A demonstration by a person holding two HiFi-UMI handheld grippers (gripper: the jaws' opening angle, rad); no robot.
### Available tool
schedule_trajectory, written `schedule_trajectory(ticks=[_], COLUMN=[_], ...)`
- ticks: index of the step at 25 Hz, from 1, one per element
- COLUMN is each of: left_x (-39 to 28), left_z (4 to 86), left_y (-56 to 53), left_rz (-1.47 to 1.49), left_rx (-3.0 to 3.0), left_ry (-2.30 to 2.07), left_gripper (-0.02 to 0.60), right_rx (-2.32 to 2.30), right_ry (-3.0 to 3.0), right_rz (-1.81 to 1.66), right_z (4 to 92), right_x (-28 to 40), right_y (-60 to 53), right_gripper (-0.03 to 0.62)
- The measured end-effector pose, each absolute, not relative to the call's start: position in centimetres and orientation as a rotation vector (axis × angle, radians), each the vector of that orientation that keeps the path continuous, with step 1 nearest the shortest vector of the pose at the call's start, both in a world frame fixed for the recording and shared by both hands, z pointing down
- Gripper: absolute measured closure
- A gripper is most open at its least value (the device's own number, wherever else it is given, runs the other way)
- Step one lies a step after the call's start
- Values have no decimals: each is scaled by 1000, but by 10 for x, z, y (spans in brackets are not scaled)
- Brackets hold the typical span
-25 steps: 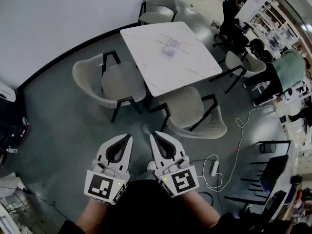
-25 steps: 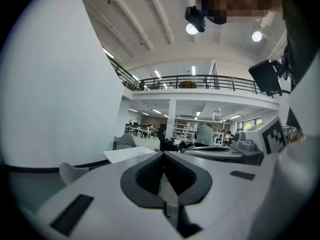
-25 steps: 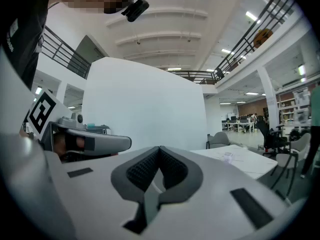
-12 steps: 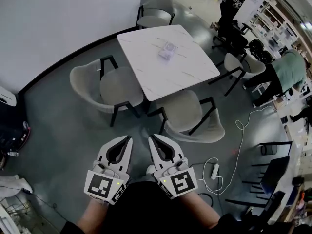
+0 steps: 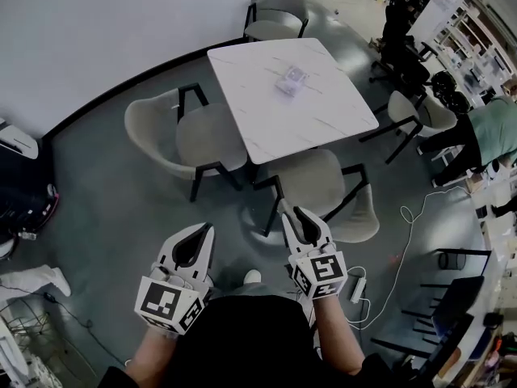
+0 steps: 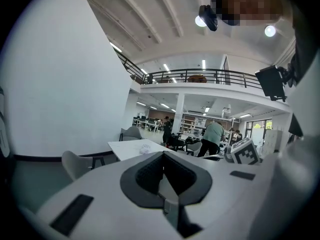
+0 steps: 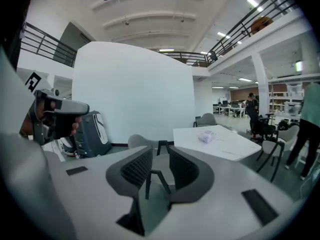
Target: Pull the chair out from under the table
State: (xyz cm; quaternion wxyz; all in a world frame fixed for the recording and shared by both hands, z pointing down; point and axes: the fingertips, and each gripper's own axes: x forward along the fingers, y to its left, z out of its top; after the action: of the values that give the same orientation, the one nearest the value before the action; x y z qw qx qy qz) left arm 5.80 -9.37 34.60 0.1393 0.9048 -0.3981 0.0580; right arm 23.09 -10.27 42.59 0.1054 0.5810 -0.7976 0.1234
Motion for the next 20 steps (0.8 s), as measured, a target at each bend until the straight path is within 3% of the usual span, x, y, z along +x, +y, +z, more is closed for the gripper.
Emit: schedule_trajectory(ticks=[4,14,20], left_x=[64,73,71], left_z=[352,370,387], left_y=[-89,-68,-47], left_rz=[215,321,408], left_rx=[2598,2518,2450], left_ry=[-1194,-1294,-1344], left_gripper=[577,577,577], right_rx=[1661,1339,1021], right_ry=[-2293,-2049,-1886], right_rz=[327,314,401], right_z=[445,557,642], right_x=[251,327,356], right_y=[-107,-108,-85], right_gripper=[486,322,266])
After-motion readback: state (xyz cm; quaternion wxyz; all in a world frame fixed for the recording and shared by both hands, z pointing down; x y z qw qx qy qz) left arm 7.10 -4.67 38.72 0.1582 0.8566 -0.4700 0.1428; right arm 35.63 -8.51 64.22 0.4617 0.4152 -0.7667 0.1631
